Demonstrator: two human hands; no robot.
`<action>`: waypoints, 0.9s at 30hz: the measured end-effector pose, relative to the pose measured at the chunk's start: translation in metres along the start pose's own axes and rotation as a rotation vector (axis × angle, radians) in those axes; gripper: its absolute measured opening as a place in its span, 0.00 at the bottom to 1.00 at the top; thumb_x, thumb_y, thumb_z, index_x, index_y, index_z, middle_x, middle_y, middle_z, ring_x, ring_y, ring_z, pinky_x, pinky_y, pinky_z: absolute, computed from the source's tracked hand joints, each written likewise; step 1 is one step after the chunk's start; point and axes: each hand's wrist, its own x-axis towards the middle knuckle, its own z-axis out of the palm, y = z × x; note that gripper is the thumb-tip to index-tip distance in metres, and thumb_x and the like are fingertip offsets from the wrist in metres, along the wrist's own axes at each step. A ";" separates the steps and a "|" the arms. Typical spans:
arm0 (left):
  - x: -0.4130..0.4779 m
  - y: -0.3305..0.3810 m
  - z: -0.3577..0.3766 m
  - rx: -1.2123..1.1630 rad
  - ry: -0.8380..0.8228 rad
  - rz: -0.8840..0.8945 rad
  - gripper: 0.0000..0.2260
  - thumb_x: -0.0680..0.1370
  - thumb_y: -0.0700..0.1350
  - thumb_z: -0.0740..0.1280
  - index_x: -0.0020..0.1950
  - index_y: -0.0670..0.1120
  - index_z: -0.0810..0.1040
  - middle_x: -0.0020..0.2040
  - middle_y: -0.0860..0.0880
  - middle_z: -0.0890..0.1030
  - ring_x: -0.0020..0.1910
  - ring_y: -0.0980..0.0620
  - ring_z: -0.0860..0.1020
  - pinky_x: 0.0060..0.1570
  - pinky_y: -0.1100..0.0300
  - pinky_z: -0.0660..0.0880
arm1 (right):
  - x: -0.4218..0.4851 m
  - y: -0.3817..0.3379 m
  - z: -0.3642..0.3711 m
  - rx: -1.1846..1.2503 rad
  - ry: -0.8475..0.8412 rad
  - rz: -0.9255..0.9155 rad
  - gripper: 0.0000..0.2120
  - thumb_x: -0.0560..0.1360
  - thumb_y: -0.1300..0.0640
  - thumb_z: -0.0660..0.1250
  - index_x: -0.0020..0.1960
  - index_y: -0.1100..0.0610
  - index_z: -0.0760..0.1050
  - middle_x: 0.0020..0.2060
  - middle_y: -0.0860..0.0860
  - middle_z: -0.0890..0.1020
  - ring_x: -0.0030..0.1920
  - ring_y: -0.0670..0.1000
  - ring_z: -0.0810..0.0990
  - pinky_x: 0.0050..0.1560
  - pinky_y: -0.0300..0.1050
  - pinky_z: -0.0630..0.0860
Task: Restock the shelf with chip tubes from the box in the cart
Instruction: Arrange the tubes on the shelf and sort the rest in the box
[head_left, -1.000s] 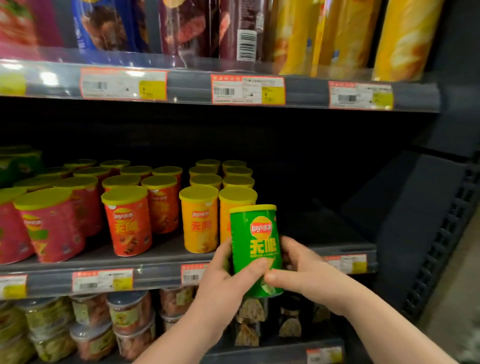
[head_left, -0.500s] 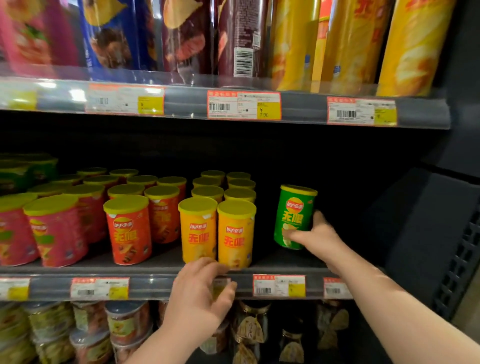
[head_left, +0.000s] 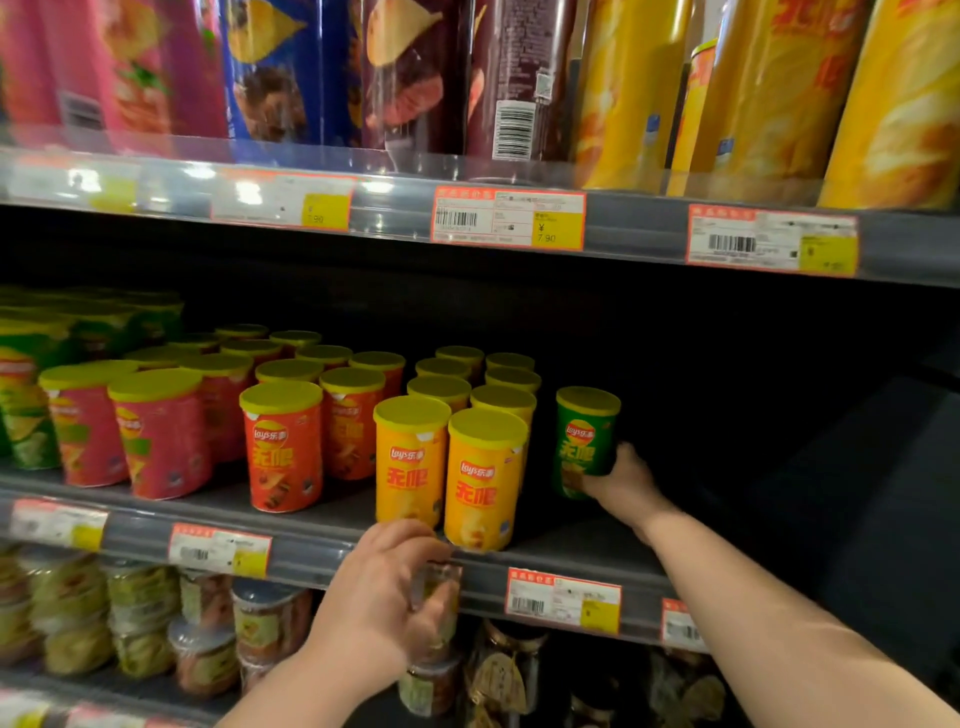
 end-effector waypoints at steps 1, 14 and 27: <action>0.000 0.001 0.001 0.014 0.006 -0.011 0.15 0.67 0.58 0.61 0.42 0.52 0.84 0.43 0.56 0.80 0.48 0.59 0.71 0.53 0.70 0.65 | 0.001 0.001 0.000 0.010 0.001 -0.003 0.30 0.69 0.61 0.76 0.66 0.62 0.66 0.63 0.59 0.76 0.62 0.57 0.75 0.59 0.47 0.71; -0.001 0.015 -0.001 0.054 -0.035 -0.125 0.13 0.75 0.52 0.69 0.59 0.52 0.80 0.57 0.60 0.70 0.59 0.65 0.64 0.57 0.75 0.58 | 0.002 0.001 -0.001 0.065 -0.075 -0.048 0.28 0.70 0.63 0.74 0.67 0.62 0.67 0.64 0.60 0.75 0.63 0.57 0.74 0.61 0.47 0.70; -0.008 0.021 -0.004 0.122 -0.151 -0.104 0.17 0.72 0.57 0.64 0.56 0.51 0.81 0.57 0.55 0.76 0.57 0.53 0.75 0.55 0.65 0.70 | -0.012 0.004 -0.007 -0.094 -0.062 0.020 0.35 0.72 0.55 0.72 0.73 0.59 0.60 0.67 0.58 0.71 0.65 0.57 0.72 0.58 0.44 0.69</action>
